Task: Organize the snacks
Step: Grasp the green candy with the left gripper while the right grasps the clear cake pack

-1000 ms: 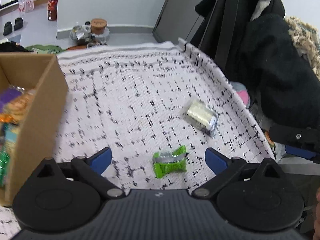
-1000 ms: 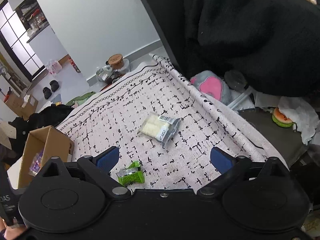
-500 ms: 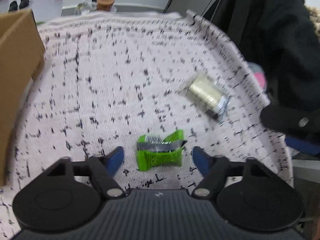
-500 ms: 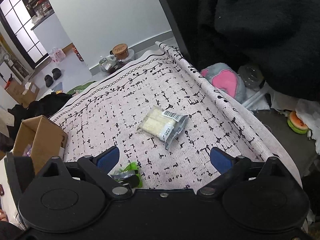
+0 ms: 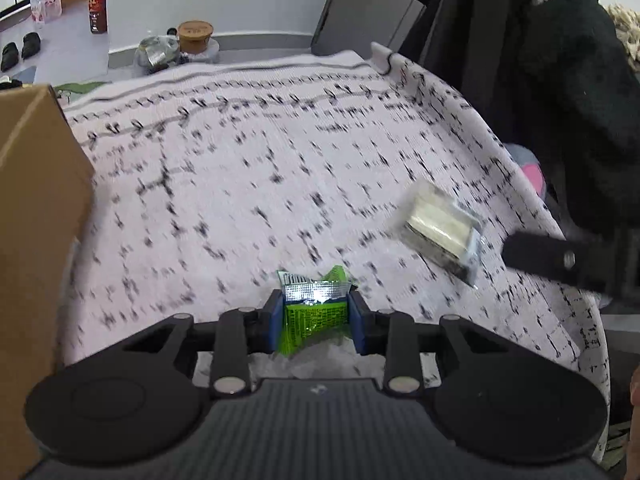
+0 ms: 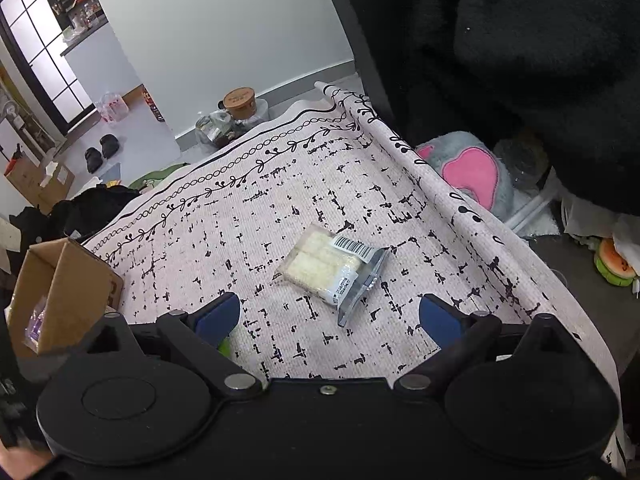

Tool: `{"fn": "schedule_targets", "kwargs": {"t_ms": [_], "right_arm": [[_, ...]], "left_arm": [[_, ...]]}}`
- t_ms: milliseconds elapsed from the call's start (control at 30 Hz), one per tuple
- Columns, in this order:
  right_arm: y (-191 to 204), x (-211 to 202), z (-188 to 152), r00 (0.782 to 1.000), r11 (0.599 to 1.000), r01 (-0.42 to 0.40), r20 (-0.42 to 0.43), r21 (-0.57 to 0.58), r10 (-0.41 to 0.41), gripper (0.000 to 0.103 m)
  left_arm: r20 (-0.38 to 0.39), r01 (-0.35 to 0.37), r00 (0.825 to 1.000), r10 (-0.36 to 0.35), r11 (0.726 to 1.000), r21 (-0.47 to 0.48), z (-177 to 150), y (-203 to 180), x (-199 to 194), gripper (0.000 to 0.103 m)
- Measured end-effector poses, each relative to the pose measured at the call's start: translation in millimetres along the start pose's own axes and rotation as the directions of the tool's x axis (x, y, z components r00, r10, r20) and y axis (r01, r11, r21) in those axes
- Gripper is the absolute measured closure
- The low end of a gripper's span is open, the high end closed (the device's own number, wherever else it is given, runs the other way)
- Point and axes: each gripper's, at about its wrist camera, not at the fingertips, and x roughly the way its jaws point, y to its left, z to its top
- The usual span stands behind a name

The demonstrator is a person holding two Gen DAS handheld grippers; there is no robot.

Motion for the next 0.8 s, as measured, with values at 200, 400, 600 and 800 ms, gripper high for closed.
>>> {"fn": "schedule_targets", "kwargs": {"t_ms": [200,400,600,800], "right_arm": [[13,11,4,0.999,0.997,0.018,0.028,-0.069,-0.016,0.009],[12,15,4,0.998,0.992,0.058,0.043,-0.111,-0.053,0.009],[15,23,9,0.994,0.984,0.1,0.052,-0.148,-0.093,0.009],[19,38,7,0.99,0.968,0.143,0.038,-0.204,-0.139,0.008]], "left_arm": [[0.014,0.015,1.0,-0.015,1.0,-0.006,8,19,-2,0.071],[0.046,0.042,0.998,-0.04,0.999,-0.034,8,30,-8,0.071],[0.056,0.058,0.997,-0.054,0.996,-0.072,8,41,-8,0.071],[0.064,0.077,0.995,-0.071,0.993,-0.085,10,44,-7,0.071]]}}
